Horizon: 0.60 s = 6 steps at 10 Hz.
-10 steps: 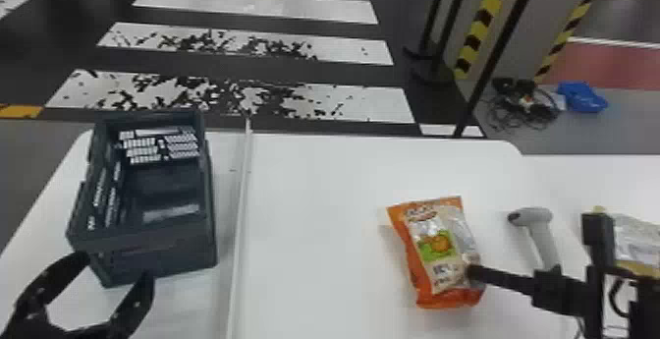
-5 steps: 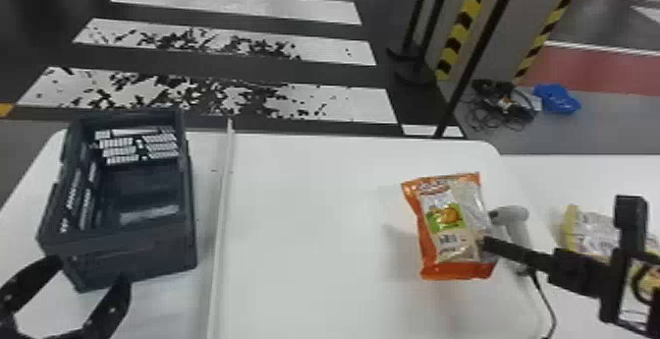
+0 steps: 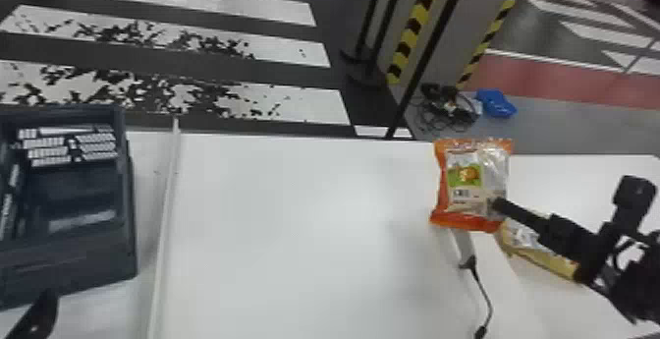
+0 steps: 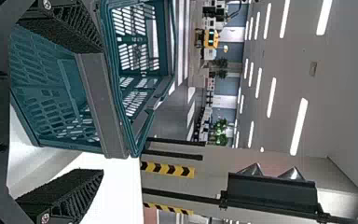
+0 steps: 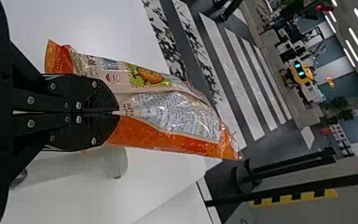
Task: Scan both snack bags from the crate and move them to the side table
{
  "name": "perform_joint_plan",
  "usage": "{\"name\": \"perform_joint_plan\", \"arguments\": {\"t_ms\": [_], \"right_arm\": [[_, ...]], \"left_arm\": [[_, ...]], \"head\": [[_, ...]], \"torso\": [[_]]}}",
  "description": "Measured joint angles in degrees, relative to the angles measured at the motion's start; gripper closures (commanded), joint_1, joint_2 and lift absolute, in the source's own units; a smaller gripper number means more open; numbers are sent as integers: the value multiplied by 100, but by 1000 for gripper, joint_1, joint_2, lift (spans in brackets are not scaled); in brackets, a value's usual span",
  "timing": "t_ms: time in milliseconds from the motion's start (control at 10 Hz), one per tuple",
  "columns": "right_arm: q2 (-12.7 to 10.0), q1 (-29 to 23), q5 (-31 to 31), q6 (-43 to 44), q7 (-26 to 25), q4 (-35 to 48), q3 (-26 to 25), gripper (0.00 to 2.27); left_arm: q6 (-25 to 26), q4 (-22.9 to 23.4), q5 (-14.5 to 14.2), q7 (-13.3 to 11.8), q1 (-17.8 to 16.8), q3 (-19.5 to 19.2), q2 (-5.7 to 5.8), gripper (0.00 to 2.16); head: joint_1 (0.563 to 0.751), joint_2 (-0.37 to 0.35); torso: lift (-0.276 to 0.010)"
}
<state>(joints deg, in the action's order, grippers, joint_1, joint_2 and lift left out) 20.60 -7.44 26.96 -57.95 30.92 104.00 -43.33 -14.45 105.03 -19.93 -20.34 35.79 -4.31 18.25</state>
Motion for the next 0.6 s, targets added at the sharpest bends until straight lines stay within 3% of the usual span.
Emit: {"name": "perform_joint_plan", "arguments": {"t_ms": [400, 600], "right_arm": [[51, 340, -86, 2005, -946, -1291, -233, 2236], [186, 556, -118, 3007, -1326, -2246, -226, 2240]], "left_arm": [[0, 0, 24, 3, -2, 0, -9, 80], [0, 2, 25, -5, -2, -5, -9, 80]], "head": [[695, -350], [695, -350]], "torso": [[-99], [-99]]}}
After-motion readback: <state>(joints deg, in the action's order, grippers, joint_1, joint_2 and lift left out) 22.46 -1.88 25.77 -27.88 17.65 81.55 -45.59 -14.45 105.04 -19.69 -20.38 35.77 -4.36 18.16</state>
